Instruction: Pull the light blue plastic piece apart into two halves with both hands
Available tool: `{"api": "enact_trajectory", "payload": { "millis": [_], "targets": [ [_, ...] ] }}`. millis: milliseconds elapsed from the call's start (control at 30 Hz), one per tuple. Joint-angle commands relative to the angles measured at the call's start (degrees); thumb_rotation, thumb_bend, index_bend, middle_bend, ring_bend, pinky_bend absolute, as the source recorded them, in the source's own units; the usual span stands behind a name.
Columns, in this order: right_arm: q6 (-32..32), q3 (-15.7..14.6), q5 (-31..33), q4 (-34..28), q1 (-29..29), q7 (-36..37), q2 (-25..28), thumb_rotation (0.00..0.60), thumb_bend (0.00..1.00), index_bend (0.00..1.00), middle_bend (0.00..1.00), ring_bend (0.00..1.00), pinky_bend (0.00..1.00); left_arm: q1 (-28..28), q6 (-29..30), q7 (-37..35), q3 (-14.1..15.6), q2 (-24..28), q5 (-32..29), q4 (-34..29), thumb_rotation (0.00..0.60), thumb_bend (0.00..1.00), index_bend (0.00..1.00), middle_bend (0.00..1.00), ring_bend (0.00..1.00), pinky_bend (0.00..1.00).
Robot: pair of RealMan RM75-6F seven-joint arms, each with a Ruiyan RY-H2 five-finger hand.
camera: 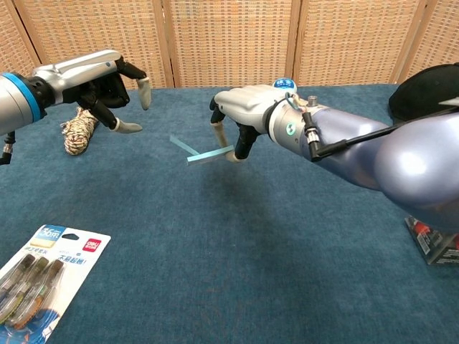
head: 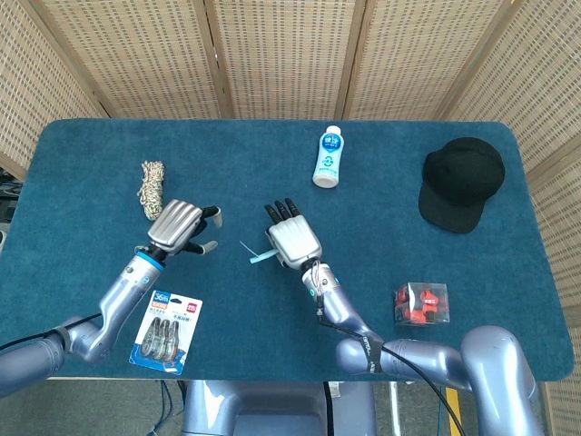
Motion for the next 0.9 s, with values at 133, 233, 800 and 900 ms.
{"api": "enact_trajectory", "payload": {
  "millis": [133,233,800,900],
  "targets": [
    [0.4,-0.2,0.0,-0.3,0.1,0.3,0.3,0.6,0.52,0.62,0.1,0.0,0.0,-1.0,-0.8,-0.1,0.4,-1.9,-0.9,1.3,0.6,0.31,0.53,1.0,0.9,0.91],
    [0.6,-0.4,0.1,-0.5,0.2,0.4,0.5,0.6,0.52,0.62,0.1,0.0,0.0,-1.7,-1.2,-0.1,0.3,-3.0,-1.4,1.9,0.6,0.32,0.53,1.0,0.9,0.91],
    [1.3,-1.1,0.7,-0.9,0.1,1.2,1.4,0.6,0.52,0.62,0.11,0.0,0.0,-3.8,-2.6,1.0,0.7,-5.9,-3.0,3.0,0.6,0.34,0.55,1.0,0.9,0.91],
    [1.4,-1.1,0.7,-1.1,0.2,1.2,1.5,0.6,0.52,0.62,0.11,0.0,0.0,-4.0,-2.8,0.9,0.7,-6.3,-3.2,3.2,0.6,0.34,0.56,1.0,0.9,0.91]
  ]
}}
